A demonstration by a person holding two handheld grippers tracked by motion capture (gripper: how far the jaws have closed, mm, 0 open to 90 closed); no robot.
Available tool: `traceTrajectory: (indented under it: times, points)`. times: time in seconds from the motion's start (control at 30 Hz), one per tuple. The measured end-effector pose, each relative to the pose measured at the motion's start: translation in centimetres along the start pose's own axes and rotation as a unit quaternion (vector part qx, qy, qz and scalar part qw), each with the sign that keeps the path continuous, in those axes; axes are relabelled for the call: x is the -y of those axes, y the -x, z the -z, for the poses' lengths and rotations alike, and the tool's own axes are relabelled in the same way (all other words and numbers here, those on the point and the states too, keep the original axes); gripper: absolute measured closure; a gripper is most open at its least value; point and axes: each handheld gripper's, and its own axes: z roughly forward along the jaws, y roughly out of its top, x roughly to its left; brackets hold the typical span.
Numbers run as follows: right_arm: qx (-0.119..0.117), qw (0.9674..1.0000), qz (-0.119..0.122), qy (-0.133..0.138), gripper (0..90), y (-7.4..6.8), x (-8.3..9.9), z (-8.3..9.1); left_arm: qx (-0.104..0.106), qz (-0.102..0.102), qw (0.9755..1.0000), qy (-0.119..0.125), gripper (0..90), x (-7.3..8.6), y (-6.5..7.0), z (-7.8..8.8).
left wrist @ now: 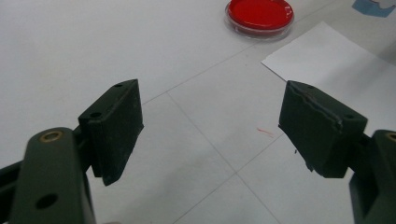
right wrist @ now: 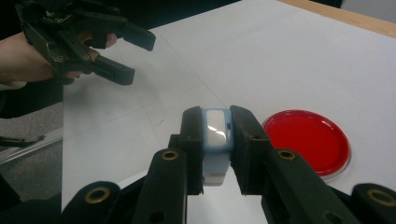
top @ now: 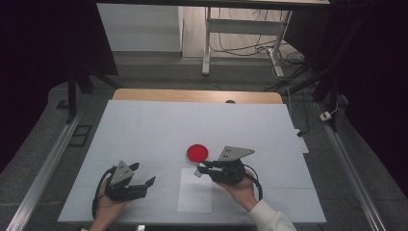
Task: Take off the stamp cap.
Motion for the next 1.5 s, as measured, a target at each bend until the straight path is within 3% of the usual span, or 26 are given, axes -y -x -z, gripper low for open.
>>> traceTrajectory:
  times: [0.33,0.73,1.13,1.5]
  points:
    - [0.01,0.9999,-0.004,0.008,75.0,0.2,0.1,0.3,0.015,-0.007,0.9999,0.003,21.5,-1.2,0.8,-0.5]
    - [0.02,0.9997,0.004,0.01,75.1,0.1,0.2,0.5,0.029,-0.018,0.9994,-0.003,21.1,-2.9,2.8,-1.6]
    - [0.025,0.9995,0.007,0.018,75.1,0.3,-0.1,0.2,0.039,-0.03,0.9988,-0.005,21.3,-5.1,4.7,-3.1]
    - [0.025,0.9993,0.007,0.025,75.1,0.1,-0.3,0.1,0.06,-0.039,0.9974,-0.004,21.5,-6.5,6.4,-5.1]
